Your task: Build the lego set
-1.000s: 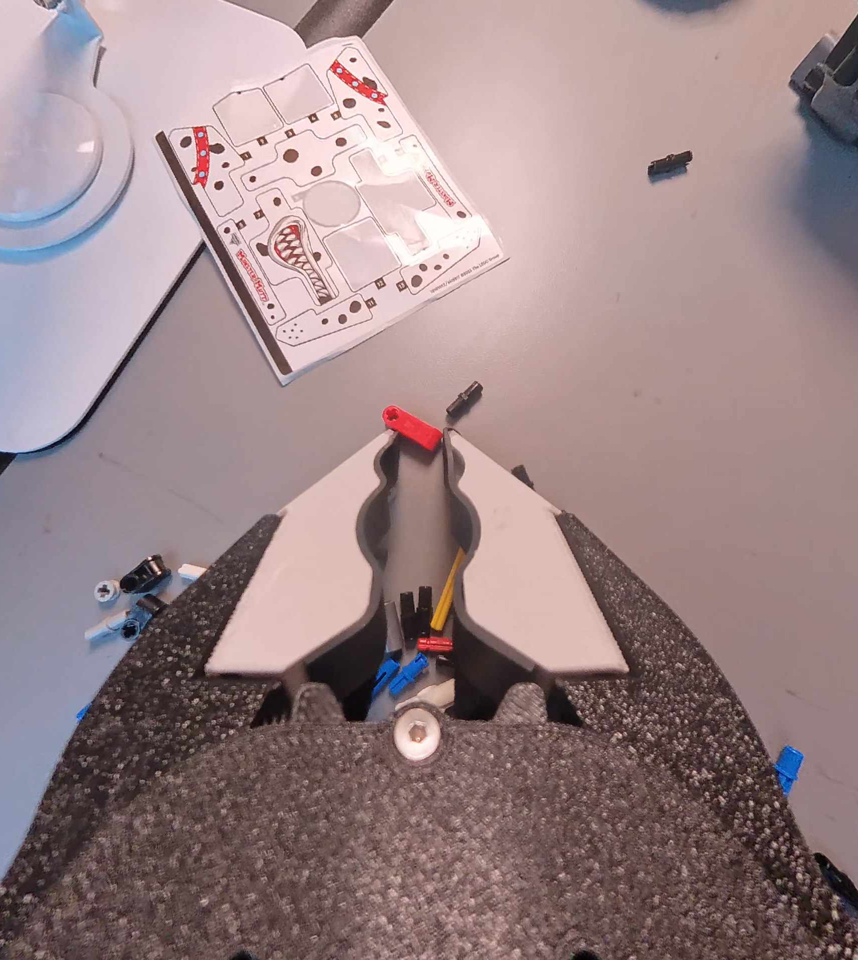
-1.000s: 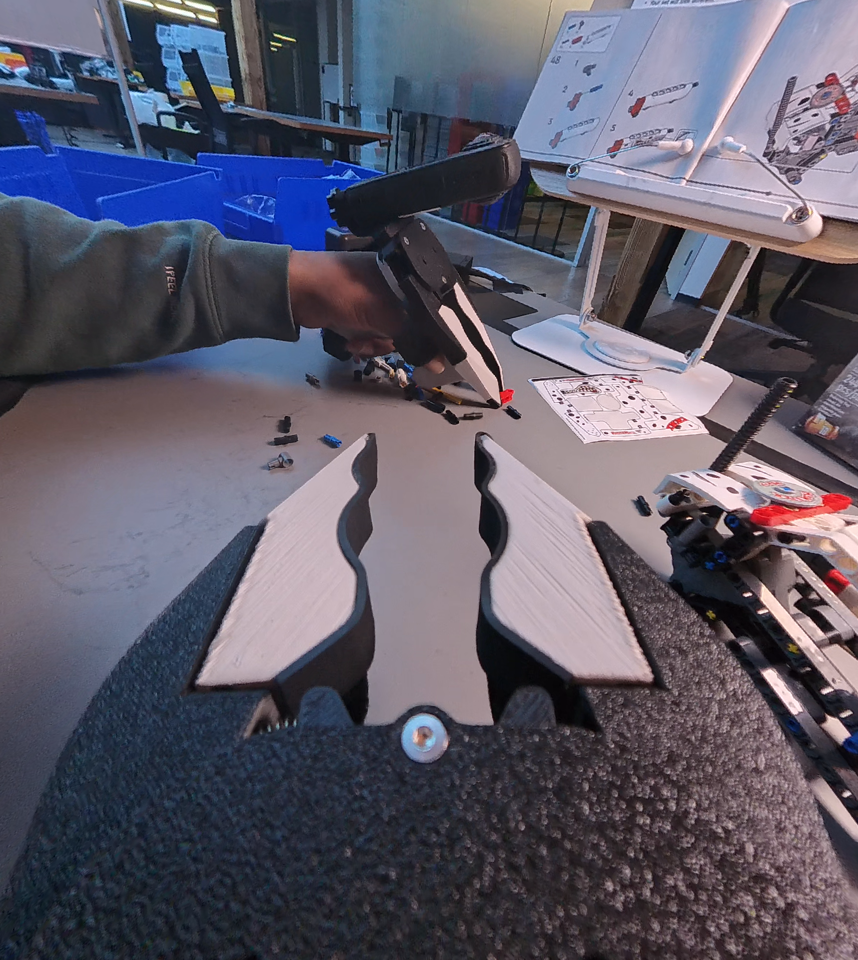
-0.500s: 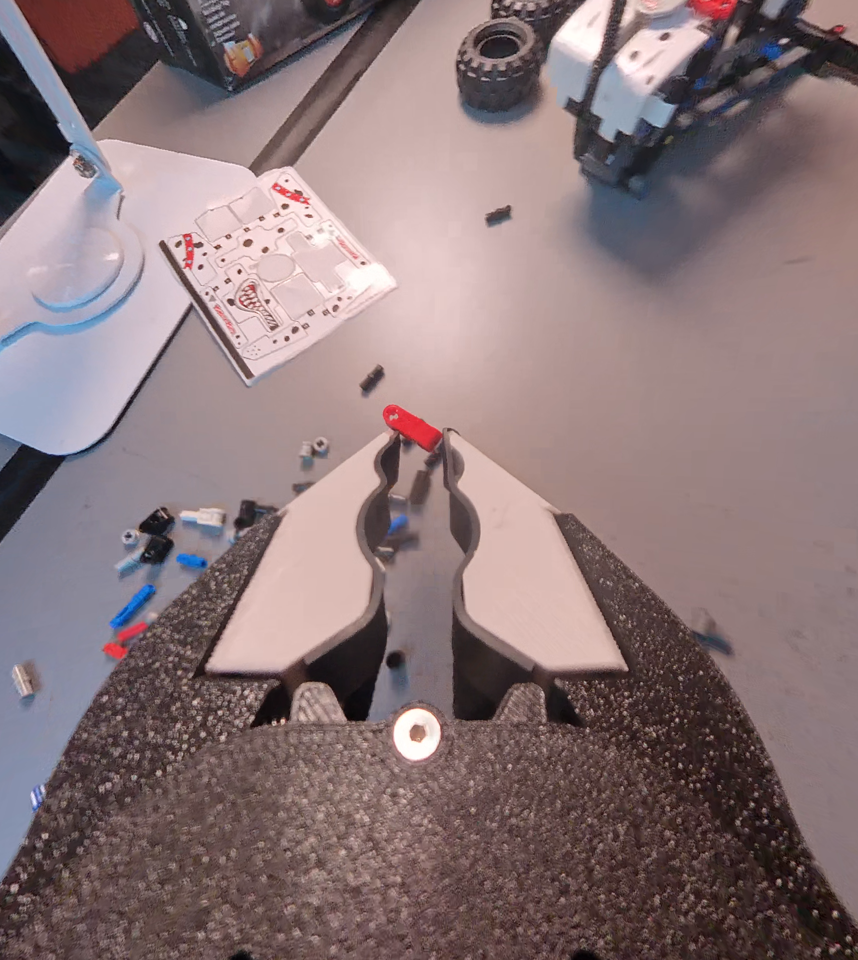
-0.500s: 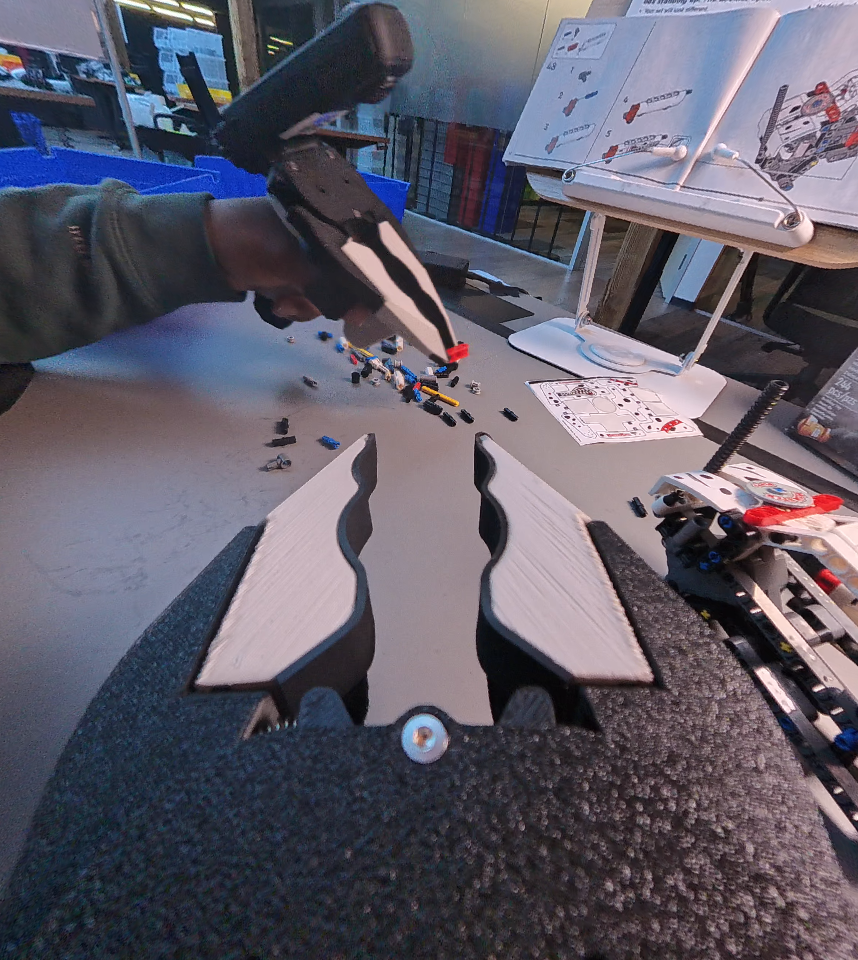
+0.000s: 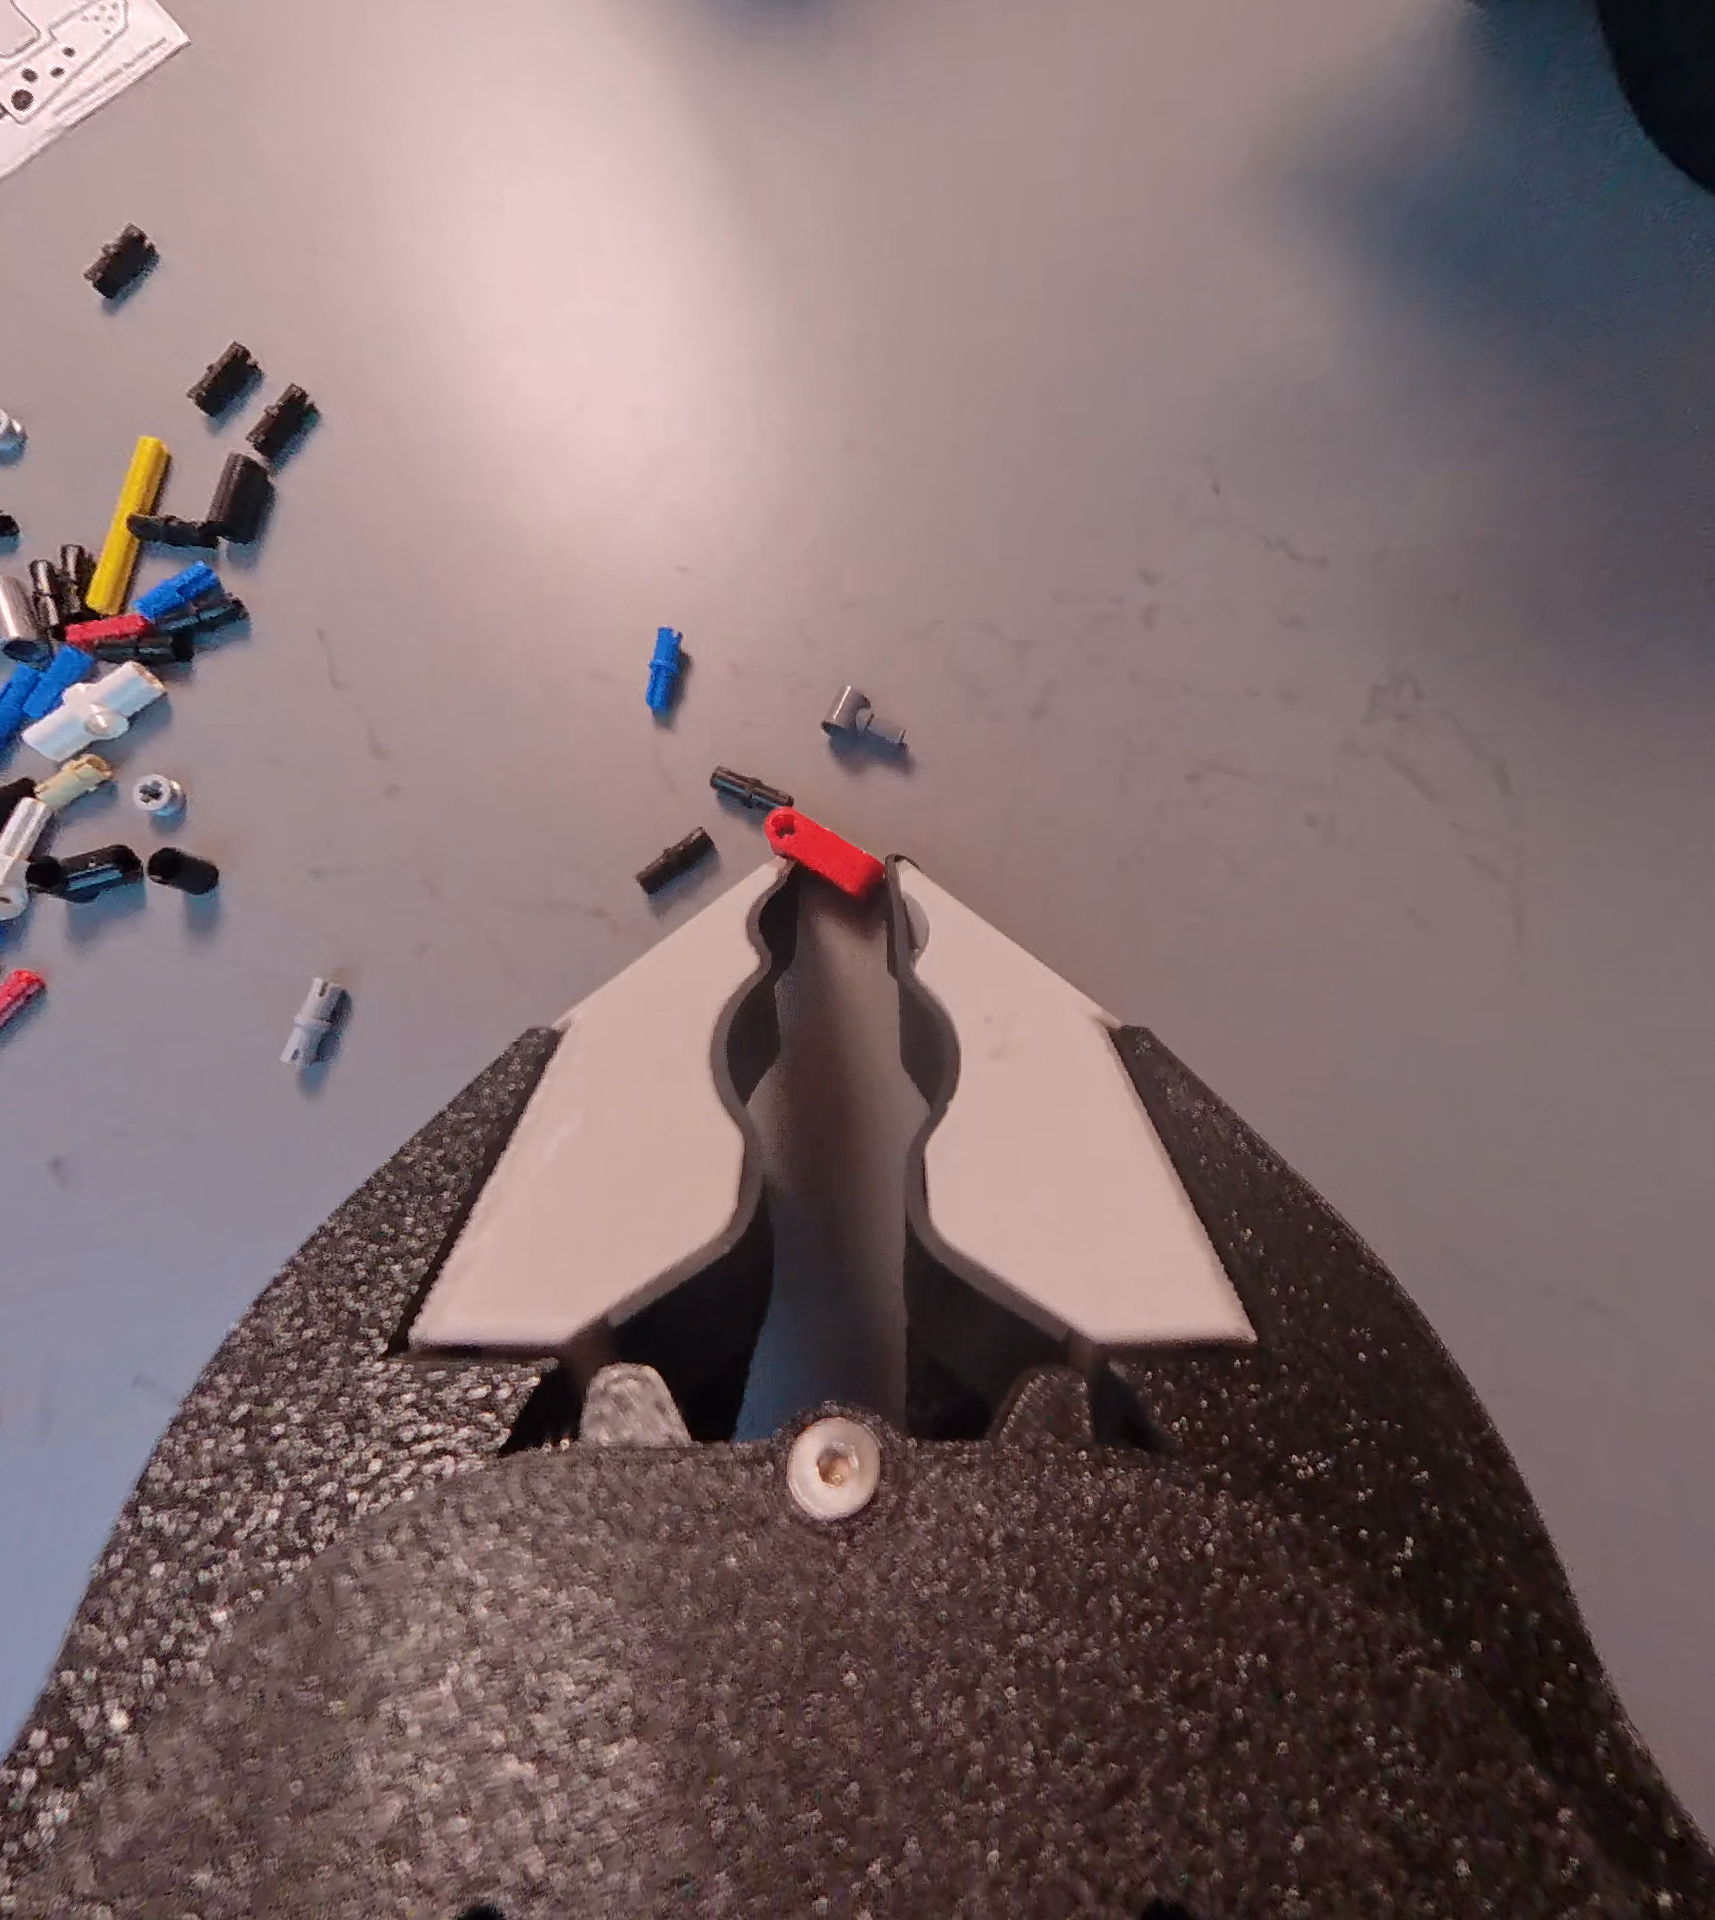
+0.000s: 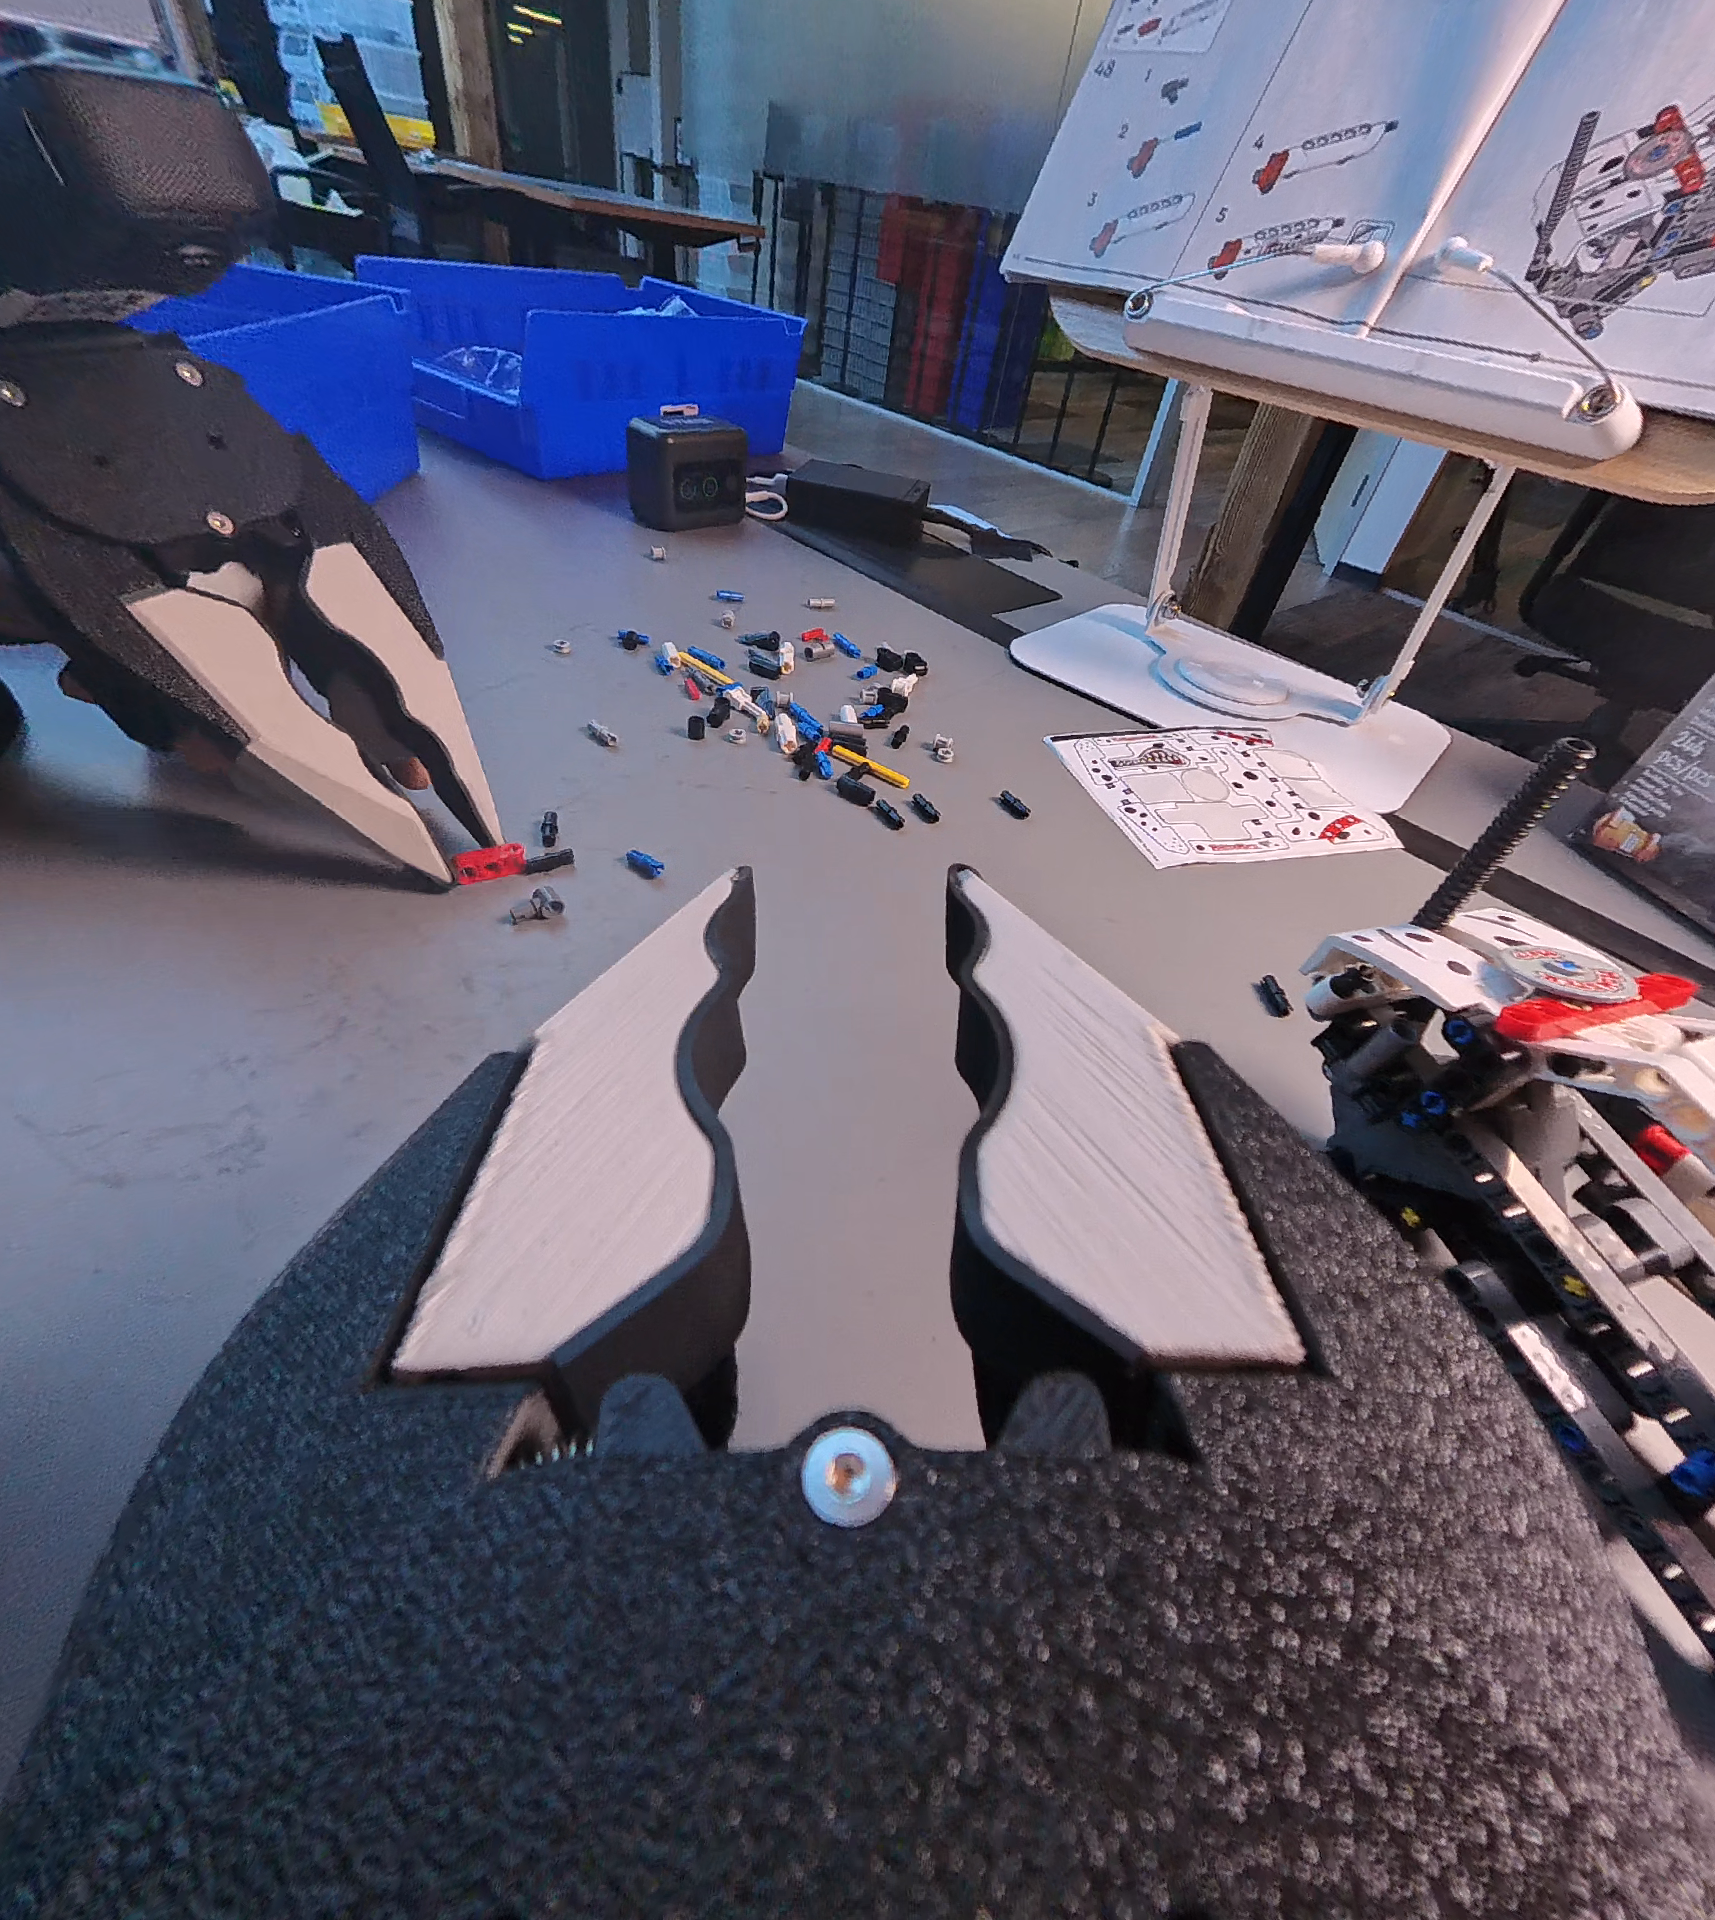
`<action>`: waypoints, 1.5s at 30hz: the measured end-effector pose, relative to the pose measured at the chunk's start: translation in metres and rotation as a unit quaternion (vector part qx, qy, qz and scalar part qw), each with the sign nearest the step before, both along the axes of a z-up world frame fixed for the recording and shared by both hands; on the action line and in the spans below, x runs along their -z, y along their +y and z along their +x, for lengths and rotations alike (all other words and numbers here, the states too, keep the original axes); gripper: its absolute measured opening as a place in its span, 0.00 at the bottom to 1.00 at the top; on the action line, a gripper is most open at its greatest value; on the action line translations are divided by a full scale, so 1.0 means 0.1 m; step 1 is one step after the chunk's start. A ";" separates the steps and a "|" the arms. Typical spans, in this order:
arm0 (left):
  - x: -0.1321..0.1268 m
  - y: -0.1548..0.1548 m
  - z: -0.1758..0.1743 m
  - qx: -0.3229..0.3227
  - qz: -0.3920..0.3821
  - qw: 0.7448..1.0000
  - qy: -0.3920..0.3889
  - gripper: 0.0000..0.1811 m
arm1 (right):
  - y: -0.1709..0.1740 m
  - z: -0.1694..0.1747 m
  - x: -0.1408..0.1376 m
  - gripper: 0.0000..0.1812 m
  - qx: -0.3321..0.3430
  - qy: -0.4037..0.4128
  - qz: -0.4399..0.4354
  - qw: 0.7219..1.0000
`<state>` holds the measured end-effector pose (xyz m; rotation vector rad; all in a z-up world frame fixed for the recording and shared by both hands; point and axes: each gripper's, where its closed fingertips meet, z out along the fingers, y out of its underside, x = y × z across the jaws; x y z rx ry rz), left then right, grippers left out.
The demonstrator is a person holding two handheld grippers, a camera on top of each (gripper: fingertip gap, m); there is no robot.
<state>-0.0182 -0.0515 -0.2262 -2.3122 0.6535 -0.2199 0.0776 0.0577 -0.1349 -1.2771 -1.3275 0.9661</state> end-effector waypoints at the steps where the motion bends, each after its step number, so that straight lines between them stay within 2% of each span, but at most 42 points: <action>1: -0.01 0.03 0.01 -0.001 0.005 1.000 0.002 0.09 | 0.00 0.00 -0.01 0.20 0.001 0.001 0.001 1.000; 3: -0.01 0.07 -0.01 -0.012 0.007 1.000 0.012 0.11 | 0.00 0.02 -0.02 0.20 0.002 0.006 0.007 1.000; 5: -0.16 0.10 -0.01 -0.025 0.032 0.999 0.009 0.16 | -0.01 0.03 -0.04 0.20 0.002 0.011 0.012 1.000; 7: -0.51 0.08 -0.07 -0.050 0.088 0.995 -0.006 0.18 | -0.02 0.02 -0.03 0.20 0.001 0.008 0.015 1.000; 9: -0.96 -0.03 -0.30 -0.097 0.155 0.983 -0.015 0.18 | -0.02 0.01 -0.01 0.20 0.002 0.001 0.017 1.000; 12: -1.54 -0.47 -1.15 -0.224 0.222 0.949 0.031 0.15 | -0.03 0.00 0.00 0.20 0.003 -0.002 0.022 1.000; 14: -1.66 -0.94 -1.92 -0.322 0.191 0.924 0.083 0.16 | -0.02 0.00 0.00 0.20 0.004 -0.001 0.021 1.000; 17: -1.55 -1.65 -2.95 -0.425 0.107 0.890 0.123 0.15 | -0.03 0.00 0.01 0.20 0.001 -0.002 0.024 1.000; 19: -1.36 -1.93 -3.34 -0.449 0.044 0.887 0.100 0.16 | -0.04 0.00 0.01 0.20 0.000 -0.005 0.027 1.000; 21: -1.18 -2.11 -3.66 -0.461 -0.007 0.881 0.109 0.15 | -0.05 -0.01 0.02 0.20 -0.001 -0.005 0.028 1.000; 25: -0.79 -2.01 -3.86 -0.461 -0.077 0.884 0.024 0.16 | -0.06 0.00 0.00 0.21 -0.001 0.001 0.031 1.000; 28: -0.51 -1.83 -4.01 -0.490 -0.111 0.864 -0.035 0.16 | -0.06 0.00 -0.01 0.21 0.001 0.003 0.034 0.999; 31: -0.23 -1.79 -4.13 -0.517 -0.163 0.839 -0.057 0.22 | -0.05 0.00 -0.01 0.21 0.006 0.005 0.037 0.999; 32: -0.18 -1.79 -4.17 -0.523 -0.169 0.833 -0.057 0.21 | -0.05 0.01 -0.02 0.21 0.007 0.007 0.038 0.999; 40: -0.02 -1.79 -4.19 -0.526 -0.195 0.826 -0.042 0.19 | -0.05 0.00 -0.01 0.21 0.001 0.005 0.029 1.000; 43: -0.08 -1.82 -4.19 -0.527 -0.184 0.829 -0.029 0.18 | -0.08 0.01 -0.02 0.21 -0.003 0.008 0.035 0.999; 45: -0.22 -1.81 -4.16 -0.522 -0.163 0.837 -0.027 0.18 | -0.10 0.01 -0.02 0.20 -0.006 0.010 0.041 0.999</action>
